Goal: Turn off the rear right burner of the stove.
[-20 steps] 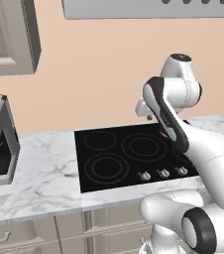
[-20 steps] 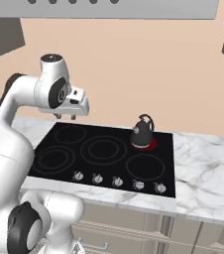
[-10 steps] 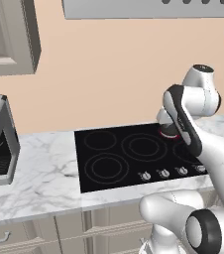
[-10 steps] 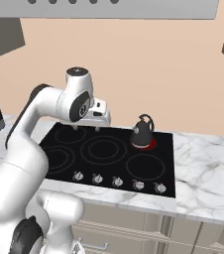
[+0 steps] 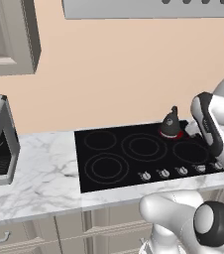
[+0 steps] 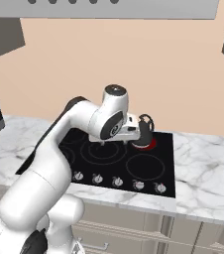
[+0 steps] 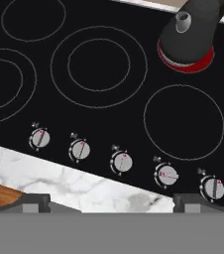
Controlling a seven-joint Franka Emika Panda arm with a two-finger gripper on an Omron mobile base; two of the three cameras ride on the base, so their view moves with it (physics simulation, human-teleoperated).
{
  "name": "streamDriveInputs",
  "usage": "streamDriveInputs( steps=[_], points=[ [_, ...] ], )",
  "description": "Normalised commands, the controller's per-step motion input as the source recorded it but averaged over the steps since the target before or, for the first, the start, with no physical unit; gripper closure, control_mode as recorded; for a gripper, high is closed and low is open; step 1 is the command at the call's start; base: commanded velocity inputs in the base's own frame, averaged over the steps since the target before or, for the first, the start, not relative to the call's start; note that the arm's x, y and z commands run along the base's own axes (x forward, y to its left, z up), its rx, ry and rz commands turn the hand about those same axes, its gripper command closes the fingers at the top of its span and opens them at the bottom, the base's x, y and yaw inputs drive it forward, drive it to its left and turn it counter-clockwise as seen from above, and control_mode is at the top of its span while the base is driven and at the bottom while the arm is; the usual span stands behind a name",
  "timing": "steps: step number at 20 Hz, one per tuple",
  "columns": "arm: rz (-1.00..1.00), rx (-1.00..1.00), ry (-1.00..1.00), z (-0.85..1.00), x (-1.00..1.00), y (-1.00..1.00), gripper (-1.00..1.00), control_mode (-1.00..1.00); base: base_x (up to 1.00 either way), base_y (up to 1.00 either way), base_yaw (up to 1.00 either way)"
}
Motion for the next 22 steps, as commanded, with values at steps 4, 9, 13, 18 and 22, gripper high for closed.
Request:
streamDriveInputs(
  steps=[4, 9, 13, 18, 22],
  points=[
    [0.56, -0.09, 0.01, -0.5, 0.0, -0.57, -1.0, -1.0, 0.0, 0.0, 0.0],
    [0.56, -0.05, -0.05, -0.63, -0.03, -0.23, -1.0, -1.0, 0.0, 0.0, 0.0],
    [0.53, 0.0, -0.13, -0.63, 0.0, -0.44, -1.0, -1.0, 0.0, 0.0, 0.0],
    [0.3, -0.15, 0.0, -0.53, 0.18, -0.13, -1.0, -1.0, 0.0, 0.0, 0.0],
    [0.3, -0.11, 0.12, -0.27, 0.37, -0.06, -1.0, -1.0, 0.0, 0.0, 0.0]
  ],
)
